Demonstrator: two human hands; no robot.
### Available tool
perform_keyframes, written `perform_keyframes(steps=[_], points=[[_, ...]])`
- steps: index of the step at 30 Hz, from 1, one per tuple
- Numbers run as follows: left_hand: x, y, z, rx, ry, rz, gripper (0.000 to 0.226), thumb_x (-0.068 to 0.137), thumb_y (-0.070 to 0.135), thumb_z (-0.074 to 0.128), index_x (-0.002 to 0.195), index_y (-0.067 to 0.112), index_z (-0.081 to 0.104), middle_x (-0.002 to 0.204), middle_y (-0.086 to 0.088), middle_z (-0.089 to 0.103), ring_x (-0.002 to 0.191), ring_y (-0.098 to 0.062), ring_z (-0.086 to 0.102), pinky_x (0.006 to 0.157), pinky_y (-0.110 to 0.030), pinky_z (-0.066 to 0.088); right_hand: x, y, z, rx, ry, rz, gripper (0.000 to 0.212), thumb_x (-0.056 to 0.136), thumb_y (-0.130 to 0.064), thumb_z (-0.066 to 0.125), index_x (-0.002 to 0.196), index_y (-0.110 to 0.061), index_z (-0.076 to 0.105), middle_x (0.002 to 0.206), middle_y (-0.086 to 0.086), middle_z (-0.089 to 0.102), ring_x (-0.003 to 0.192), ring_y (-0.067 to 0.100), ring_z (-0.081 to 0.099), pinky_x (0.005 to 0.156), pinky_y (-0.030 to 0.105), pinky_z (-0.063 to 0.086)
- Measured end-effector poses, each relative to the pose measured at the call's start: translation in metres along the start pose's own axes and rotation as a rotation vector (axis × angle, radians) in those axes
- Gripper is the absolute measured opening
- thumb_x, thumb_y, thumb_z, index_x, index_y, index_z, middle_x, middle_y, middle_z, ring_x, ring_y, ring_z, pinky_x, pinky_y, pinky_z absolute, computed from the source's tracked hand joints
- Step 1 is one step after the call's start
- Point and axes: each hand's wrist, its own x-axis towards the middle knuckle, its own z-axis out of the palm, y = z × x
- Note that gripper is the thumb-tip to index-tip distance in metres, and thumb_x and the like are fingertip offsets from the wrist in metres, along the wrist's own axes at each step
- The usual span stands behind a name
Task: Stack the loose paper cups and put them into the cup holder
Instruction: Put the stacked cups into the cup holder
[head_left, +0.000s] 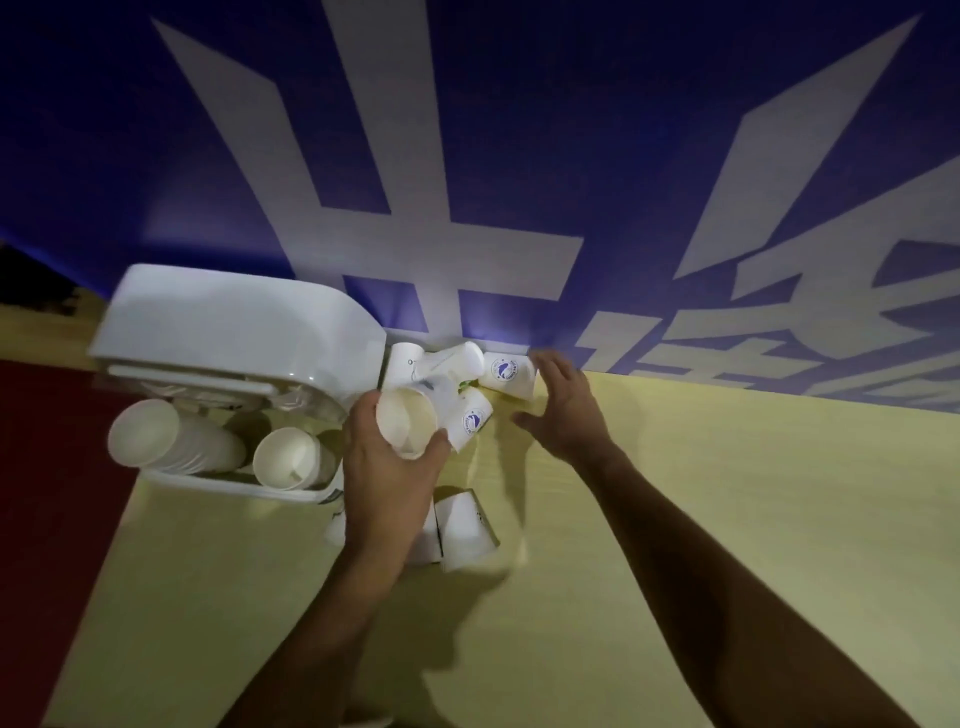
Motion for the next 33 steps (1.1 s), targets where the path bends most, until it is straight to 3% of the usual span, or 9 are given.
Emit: perform_keyframes(steps=[2, 5, 10, 13, 16, 19, 24, 27, 33], points=[[-0.011, -0.001, -0.014, 0.082, -0.052, 0.030, 0.070, 0.074, 0.035, 0.087, 0.135, 0.025, 0.053, 0.129, 0.001, 0.056, 0.117, -0.016, 0.052, 0.094, -0.029, 0.043, 0.017, 0.001, 0.009, -0.138, -0.061, 0.003, 0.095, 0.074, -0.035, 0.088, 0.154, -0.022, 0.039, 0.154, 0.003, 0.041, 0.135, 0.030, 0.042, 0.106, 0.049, 0.047], [-0.018, -0.006, -0.029, 0.103, -0.102, 0.058, 0.071, 0.072, 0.039, 0.088, 0.134, 0.029, 0.056, 0.125, 0.005, 0.054, 0.115, -0.013, 0.053, 0.094, -0.029, 0.045, 0.026, 0.012, 0.023, -0.183, -0.048, -0.025, 0.084, 0.077, -0.028, 0.083, 0.151, -0.020, 0.043, 0.148, 0.005, 0.044, 0.131, 0.032, 0.043, 0.104, 0.051, 0.047], [-0.019, -0.016, -0.039, 0.084, -0.123, 0.089, 0.072, 0.071, 0.039, 0.091, 0.133, 0.027, 0.057, 0.122, 0.005, 0.054, 0.114, -0.013, 0.055, 0.100, -0.037, 0.050, 0.012, 0.017, 0.023, 0.114, 0.093, -0.006, 0.074, 0.076, -0.012, 0.083, 0.141, -0.005, 0.048, 0.133, 0.015, 0.055, 0.117, 0.035, 0.056, 0.098, 0.049, 0.051], [-0.017, -0.022, -0.045, 0.044, -0.137, 0.080, 0.074, 0.069, 0.042, 0.092, 0.132, 0.030, 0.055, 0.121, 0.011, 0.051, 0.114, -0.017, 0.056, 0.099, -0.045, 0.052, -0.010, 0.005, 0.011, 0.184, 0.190, -0.043, 0.071, 0.075, -0.017, 0.087, 0.133, -0.006, 0.048, 0.125, 0.010, 0.055, 0.108, 0.019, 0.053, 0.087, 0.043, 0.056], [-0.014, -0.027, -0.054, 0.033, -0.157, 0.133, 0.072, 0.068, 0.043, 0.093, 0.129, 0.033, 0.054, 0.118, 0.015, 0.050, 0.112, -0.016, 0.057, 0.092, -0.047, 0.056, -0.042, -0.014, -0.003, 0.202, 0.292, -0.095, 0.069, 0.075, -0.030, 0.090, 0.130, -0.009, 0.053, 0.120, 0.003, 0.055, 0.106, 0.016, 0.052, 0.084, 0.041, 0.055], [-0.011, -0.029, -0.071, 0.058, -0.181, 0.192, 0.074, 0.067, 0.045, 0.093, 0.129, 0.032, 0.053, 0.120, 0.013, 0.052, 0.109, -0.013, 0.055, 0.084, -0.039, 0.058, -0.078, -0.043, -0.015, 0.247, 0.331, -0.088, 0.070, 0.077, -0.046, 0.086, 0.132, -0.016, 0.055, 0.121, -0.008, 0.052, 0.107, 0.013, 0.054, 0.082, 0.042, 0.058], [-0.004, -0.040, -0.117, -0.019, -0.246, 0.236, 0.072, 0.069, 0.035, 0.094, 0.129, 0.033, 0.055, 0.121, 0.021, 0.056, 0.111, 0.010, 0.051, 0.078, -0.003, 0.045, -0.127, -0.110, -0.012, 0.294, 0.375, -0.068, 0.071, 0.075, -0.050, 0.087, 0.132, -0.016, 0.059, 0.123, -0.007, 0.057, 0.110, 0.007, 0.057, 0.081, 0.031, 0.056], [0.003, -0.057, -0.149, -0.038, -0.270, 0.267, 0.070, 0.069, 0.041, 0.093, 0.126, 0.042, 0.053, 0.121, 0.032, 0.057, 0.112, 0.014, 0.051, 0.082, -0.003, 0.043, -0.143, -0.152, 0.007, 0.328, 0.369, -0.076, 0.067, 0.075, -0.044, 0.089, 0.129, -0.016, 0.061, 0.121, -0.005, 0.059, 0.111, 0.010, 0.059, 0.079, 0.026, 0.054], [0.033, -0.095, -0.196, -0.055, -0.263, 0.261, 0.081, 0.067, 0.058, 0.085, 0.138, 0.035, 0.052, 0.129, 0.029, 0.057, 0.117, 0.013, 0.051, 0.090, -0.003, 0.041, -0.153, -0.221, 0.051, 0.417, 0.384, -0.030, 0.063, 0.073, -0.045, 0.088, 0.126, -0.021, 0.064, 0.119, -0.014, 0.060, 0.112, 0.008, 0.060, 0.078, 0.019, 0.052]])
